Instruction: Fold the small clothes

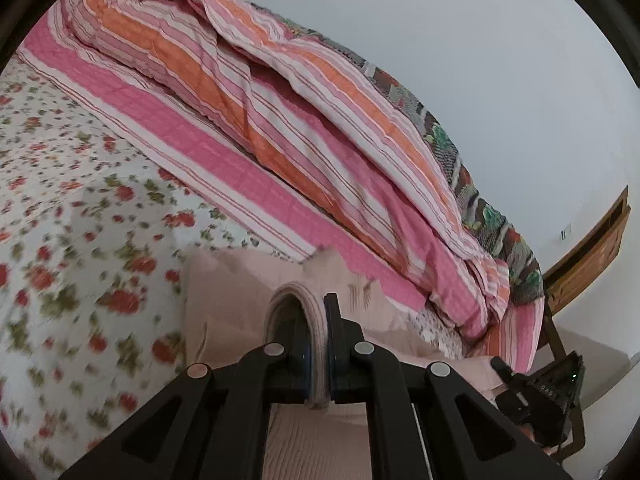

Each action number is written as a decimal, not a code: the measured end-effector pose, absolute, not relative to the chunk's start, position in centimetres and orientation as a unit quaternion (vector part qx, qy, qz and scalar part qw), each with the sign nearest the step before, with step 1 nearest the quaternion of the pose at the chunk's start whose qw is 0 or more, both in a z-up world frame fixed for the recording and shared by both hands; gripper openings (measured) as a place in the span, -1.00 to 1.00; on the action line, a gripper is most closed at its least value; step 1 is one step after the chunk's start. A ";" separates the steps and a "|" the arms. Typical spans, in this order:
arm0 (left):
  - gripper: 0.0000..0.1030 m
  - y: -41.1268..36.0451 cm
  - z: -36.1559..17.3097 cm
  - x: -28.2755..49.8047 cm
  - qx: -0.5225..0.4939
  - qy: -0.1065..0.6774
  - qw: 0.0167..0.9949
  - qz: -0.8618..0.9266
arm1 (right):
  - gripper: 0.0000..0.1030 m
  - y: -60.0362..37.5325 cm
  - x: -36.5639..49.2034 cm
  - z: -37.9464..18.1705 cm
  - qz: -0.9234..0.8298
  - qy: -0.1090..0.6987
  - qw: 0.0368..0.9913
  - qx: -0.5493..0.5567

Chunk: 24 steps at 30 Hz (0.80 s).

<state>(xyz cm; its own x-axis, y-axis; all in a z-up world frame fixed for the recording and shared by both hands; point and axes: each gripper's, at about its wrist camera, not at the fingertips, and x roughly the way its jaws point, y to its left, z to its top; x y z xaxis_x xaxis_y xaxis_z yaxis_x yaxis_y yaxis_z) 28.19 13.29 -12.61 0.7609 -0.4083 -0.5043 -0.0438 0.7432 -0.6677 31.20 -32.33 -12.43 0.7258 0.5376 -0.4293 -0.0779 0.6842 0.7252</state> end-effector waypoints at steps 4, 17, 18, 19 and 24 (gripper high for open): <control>-0.88 13.1 -14.1 31.3 -0.346 0.354 0.863 -0.101 | -0.90 -32.1 33.8 -13.6 0.165 0.339 0.860 0.344; 0.25 12.5 -14.7 32.1 -0.305 0.336 0.884 -0.113 | -0.38 -31.2 36.0 -16.4 0.130 0.399 0.871 0.255; 0.25 12.4 -14.6 31.7 -0.301 0.338 0.884 -0.114 | -0.38 -31.3 35.3 -15.9 0.125 0.397 0.876 0.245; 0.25 12.2 -14.5 31.2 -0.294 0.340 0.886 -0.115 | -0.38 -31.4 34.7 -15.4 0.123 0.395 0.879 0.238; 0.26 11.3 -13.8 27.8 -0.246 0.343 0.899 -0.114 | -0.25 -31.9 30.2 -14.1 0.128 0.393 0.891 0.188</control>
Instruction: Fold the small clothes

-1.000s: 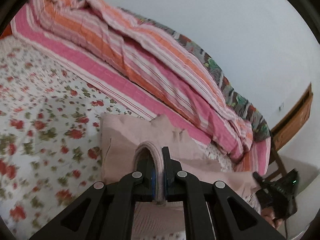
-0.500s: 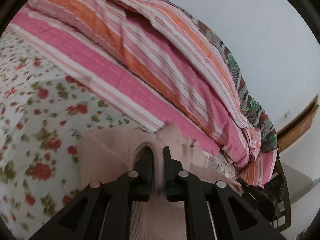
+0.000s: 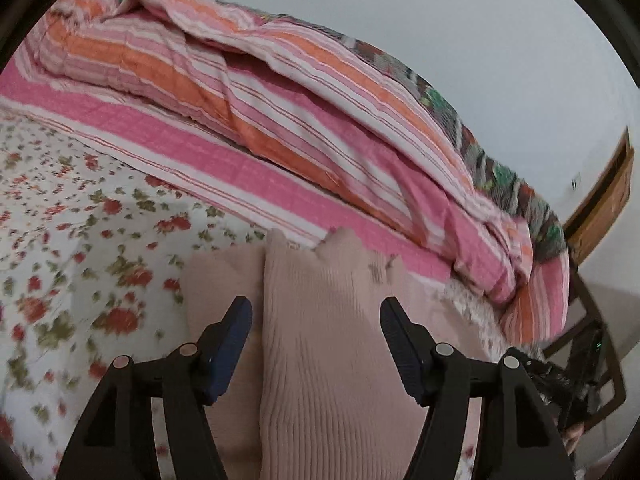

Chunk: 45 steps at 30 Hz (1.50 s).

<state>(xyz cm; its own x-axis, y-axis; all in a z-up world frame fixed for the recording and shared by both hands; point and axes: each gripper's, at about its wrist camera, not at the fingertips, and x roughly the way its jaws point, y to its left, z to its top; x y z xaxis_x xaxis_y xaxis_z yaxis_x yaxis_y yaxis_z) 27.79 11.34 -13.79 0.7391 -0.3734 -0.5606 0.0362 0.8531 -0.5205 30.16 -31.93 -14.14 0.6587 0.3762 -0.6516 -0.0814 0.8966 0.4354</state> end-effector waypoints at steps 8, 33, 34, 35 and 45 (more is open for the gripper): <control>0.26 9.3 -14.3 21.8 -0.193 0.357 0.904 -0.132 | -0.24 -32.5 23.5 -15.9 0.135 0.414 0.887 0.155; 0.10 10.0 -19.7 20.9 -0.335 0.347 0.869 -0.113 | -0.23 -31.0 25.0 -20.7 0.108 0.391 0.846 0.346; -0.20 10.0 -19.7 21.3 -0.333 0.352 0.869 -0.099 | -0.34 -30.9 25.4 -20.8 0.101 0.390 0.847 0.347; -0.35 10.2 -20.0 21.8 -0.334 0.363 0.866 -0.080 | -0.40 -31.0 25.6 -21.0 0.097 0.391 0.847 0.347; -0.81 11.8 -18.3 18.9 -0.337 0.358 0.865 -0.105 | -0.81 -31.0 22.0 -18.8 0.115 0.383 0.859 0.319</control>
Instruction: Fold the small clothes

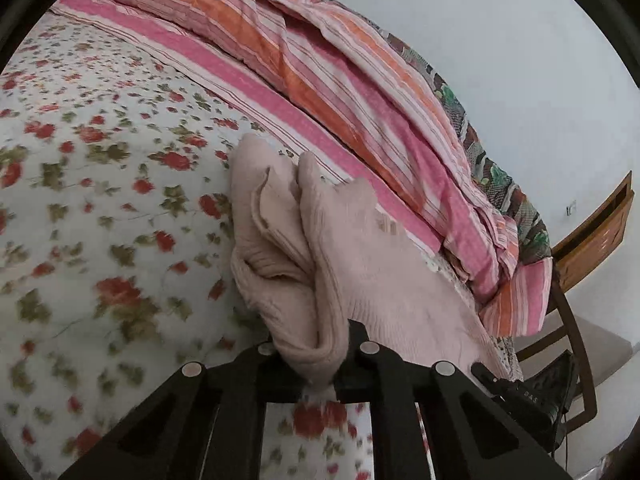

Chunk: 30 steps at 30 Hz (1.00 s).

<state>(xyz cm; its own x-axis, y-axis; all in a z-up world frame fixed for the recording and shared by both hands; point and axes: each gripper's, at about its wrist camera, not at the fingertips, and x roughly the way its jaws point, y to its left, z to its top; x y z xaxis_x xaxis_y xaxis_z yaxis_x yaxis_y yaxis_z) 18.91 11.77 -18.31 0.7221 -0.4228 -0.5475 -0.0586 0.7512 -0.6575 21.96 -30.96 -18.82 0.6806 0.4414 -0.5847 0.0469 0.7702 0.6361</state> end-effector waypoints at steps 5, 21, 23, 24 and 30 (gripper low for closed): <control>-0.81 12.3 -18.3 15.2 -0.326 0.364 0.866 -0.107 | -0.82 -30.9 17.6 -18.9 0.126 0.388 0.858 0.312; -0.38 12.8 -17.9 7.3 -0.243 0.351 0.900 -0.087 | -0.36 -31.8 9.2 -19.2 0.091 0.385 0.895 0.207; -0.26 13.9 -17.0 7.0 -0.240 0.335 0.909 -0.065 | -0.36 -32.1 8.7 -18.2 0.079 0.375 0.906 0.179; -0.18 14.5 -16.5 7.1 -0.240 0.329 0.911 -0.060 | -0.36 -32.2 8.7 -17.7 0.075 0.370 0.911 0.168; -0.16 14.1 -14.1 11.3 -0.221 0.325 0.917 -0.058 | -0.36 -32.2 11.5 -14.6 0.060 0.327 0.934 0.127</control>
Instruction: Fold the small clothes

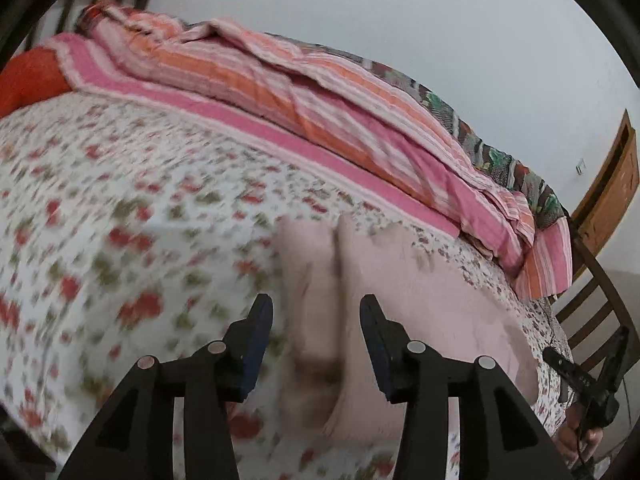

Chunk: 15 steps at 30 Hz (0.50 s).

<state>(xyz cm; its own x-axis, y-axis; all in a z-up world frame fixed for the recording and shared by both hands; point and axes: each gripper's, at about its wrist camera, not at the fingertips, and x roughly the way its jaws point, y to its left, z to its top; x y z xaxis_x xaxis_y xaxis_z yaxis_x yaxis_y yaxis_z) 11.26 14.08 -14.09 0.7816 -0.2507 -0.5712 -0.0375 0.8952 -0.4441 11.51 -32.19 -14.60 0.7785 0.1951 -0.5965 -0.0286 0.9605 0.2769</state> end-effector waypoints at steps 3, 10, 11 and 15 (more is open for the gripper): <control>-0.16 12.2 -13.1 14.5 -0.199 0.332 0.920 -0.066 | -0.36 -30.9 15.3 -14.0 0.061 0.329 0.935 0.122; -0.26 8.6 -14.7 21.6 -0.139 0.370 0.918 -0.023 | -0.41 -28.5 22.9 -16.2 0.023 0.385 0.914 0.124; -0.42 8.7 -15.1 22.0 -0.137 0.374 0.917 -0.016 | -0.48 -28.3 23.5 -16.7 0.023 0.389 0.913 0.121; -0.89 10.2 -16.0 22.5 -0.152 0.360 0.920 -0.020 | -0.89 -28.1 24.2 -17.8 0.021 0.381 0.918 0.111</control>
